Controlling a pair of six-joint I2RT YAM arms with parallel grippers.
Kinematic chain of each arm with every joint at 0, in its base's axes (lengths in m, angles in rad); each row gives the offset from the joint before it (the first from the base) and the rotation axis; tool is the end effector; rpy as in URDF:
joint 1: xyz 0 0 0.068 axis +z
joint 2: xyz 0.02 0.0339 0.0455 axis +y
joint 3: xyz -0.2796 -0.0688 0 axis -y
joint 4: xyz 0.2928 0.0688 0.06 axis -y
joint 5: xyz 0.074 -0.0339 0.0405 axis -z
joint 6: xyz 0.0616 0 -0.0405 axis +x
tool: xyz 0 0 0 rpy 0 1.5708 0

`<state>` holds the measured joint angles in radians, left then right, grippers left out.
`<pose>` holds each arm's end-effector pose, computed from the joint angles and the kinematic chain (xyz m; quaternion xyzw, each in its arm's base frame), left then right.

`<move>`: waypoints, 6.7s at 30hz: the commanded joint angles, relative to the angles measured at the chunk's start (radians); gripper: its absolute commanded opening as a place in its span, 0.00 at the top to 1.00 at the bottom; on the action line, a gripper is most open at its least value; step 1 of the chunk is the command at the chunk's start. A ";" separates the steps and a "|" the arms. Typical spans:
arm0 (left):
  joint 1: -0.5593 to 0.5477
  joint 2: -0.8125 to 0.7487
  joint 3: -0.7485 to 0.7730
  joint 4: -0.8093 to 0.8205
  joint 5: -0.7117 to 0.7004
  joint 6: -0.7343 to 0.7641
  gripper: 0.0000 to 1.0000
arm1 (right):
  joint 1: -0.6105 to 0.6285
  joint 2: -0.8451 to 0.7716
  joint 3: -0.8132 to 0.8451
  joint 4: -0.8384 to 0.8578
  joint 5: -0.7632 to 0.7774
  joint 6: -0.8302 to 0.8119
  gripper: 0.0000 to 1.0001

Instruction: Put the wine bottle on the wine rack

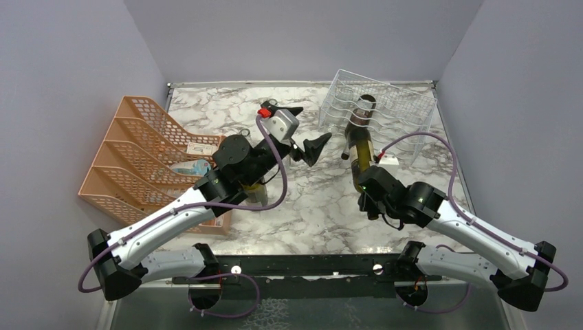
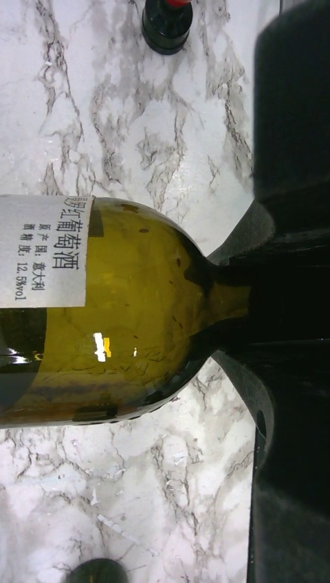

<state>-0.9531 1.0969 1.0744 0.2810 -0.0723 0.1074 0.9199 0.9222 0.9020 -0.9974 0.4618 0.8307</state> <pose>0.1875 -0.2562 0.4503 0.2836 0.5404 -0.3048 0.7311 0.1508 0.1527 0.2805 0.0207 0.9383 0.0630 0.3394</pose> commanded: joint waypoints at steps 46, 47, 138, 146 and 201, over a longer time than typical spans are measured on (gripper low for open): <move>-0.006 -0.271 -0.152 -0.170 -0.125 -0.170 0.01 | -0.602 0.279 -0.246 0.951 -0.173 -0.298 0.99; -0.006 -0.269 -0.149 -0.174 -0.126 -0.172 0.01 | -0.605 0.309 -0.247 0.998 -0.170 -0.304 0.99; -0.005 -0.444 -0.015 -0.321 -0.535 -0.052 0.01 | 0.008 0.339 0.117 1.198 -0.692 -0.682 0.29; -0.006 -0.476 -0.029 -0.314 -0.573 -0.052 0.01 | 0.093 0.517 0.289 1.141 -0.584 -0.733 0.29; -0.006 -0.381 -0.224 -0.190 -0.375 -0.138 0.01 | 0.199 0.242 0.138 1.032 0.124 -0.728 0.97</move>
<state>-0.9535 0.6590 0.8989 0.0227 -0.5823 -0.0074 1.1137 1.2716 1.0588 0.0048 0.3500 0.0284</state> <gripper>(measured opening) 0.987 0.342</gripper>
